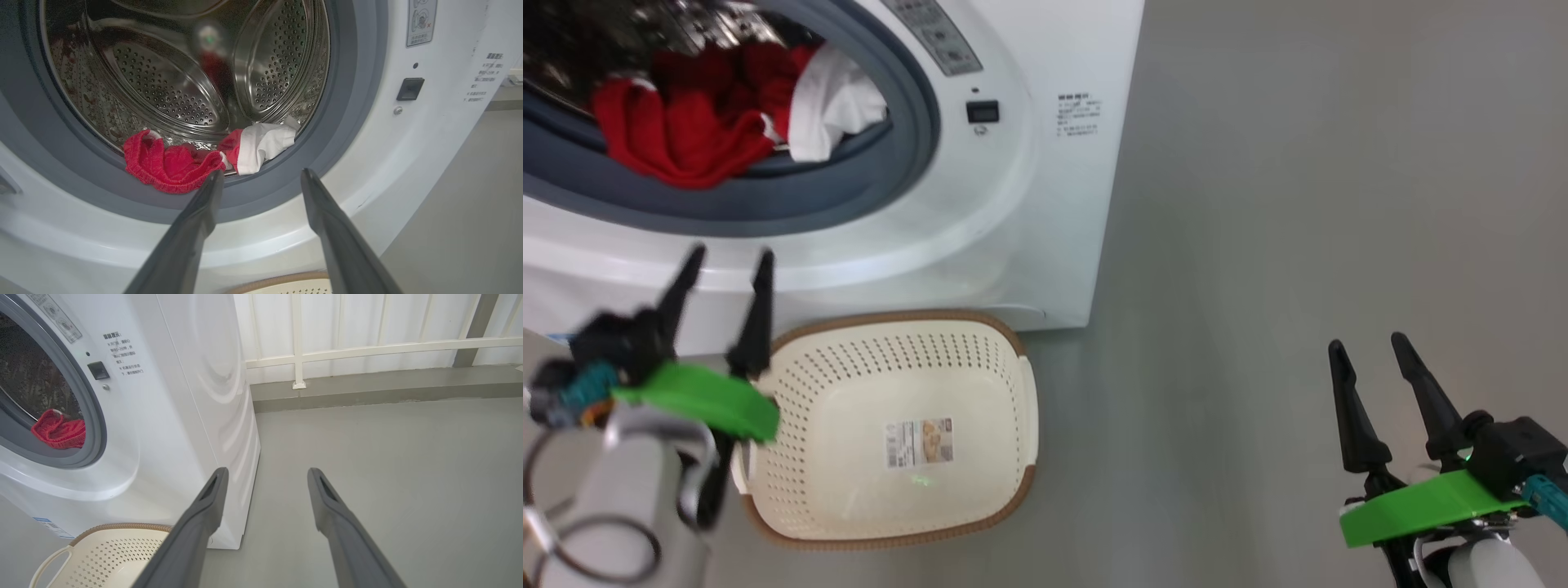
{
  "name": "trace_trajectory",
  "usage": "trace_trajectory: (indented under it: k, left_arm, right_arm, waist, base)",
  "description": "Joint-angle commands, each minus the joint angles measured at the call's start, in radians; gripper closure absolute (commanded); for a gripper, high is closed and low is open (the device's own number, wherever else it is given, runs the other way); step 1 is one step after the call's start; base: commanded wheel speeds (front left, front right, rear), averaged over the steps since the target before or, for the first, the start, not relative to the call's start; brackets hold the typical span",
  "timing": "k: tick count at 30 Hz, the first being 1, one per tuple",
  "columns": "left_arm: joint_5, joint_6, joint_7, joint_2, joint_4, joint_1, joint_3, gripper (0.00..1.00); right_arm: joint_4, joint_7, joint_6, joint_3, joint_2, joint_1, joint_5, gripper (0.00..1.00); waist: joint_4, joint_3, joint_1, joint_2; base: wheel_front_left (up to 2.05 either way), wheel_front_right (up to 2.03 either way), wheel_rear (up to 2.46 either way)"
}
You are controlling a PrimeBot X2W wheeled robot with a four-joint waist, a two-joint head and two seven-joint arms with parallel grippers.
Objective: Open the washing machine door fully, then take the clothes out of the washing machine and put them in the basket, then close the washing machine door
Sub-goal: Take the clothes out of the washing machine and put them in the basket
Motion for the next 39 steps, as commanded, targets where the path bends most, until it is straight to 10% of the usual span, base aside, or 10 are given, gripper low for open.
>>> trace_trajectory:
  k: [1, 16, 39]
  left_arm:
    - [0.01, 0.001, -0.004, 0.048, 0.014, -0.064, 0.032, 0.0]
    - [0.087, 0.001, 0.095, 0.146, 0.454, -0.576, -0.068, 0.0]
    - [0.081, 0.001, 0.086, 0.23, 0.702, -0.796, -0.15, 0.0]
  right_arm:
    - [-0.027, -0.009, 0.007, 0.029, -0.002, -0.027, -0.006, 0.0]
    - [-0.041, -0.009, 0.007, 0.065, -0.001, -0.111, 0.048, 0.0]
    - [-0.074, -0.009, 0.007, 0.092, -0.001, -0.15, 0.067, 0.0]
  waist:
    - [-0.031, 0.069, 0.0, 0.0]
    - [-0.111, 0.232, 0.0, 0.0]
    - [-0.149, 0.348, 0.0, 0.0]
  base:
    - [0.0, 0.0, 0.0]
    - [0.0, 0.0, 0.0]
    - [0.0, 0.0, 0.0]
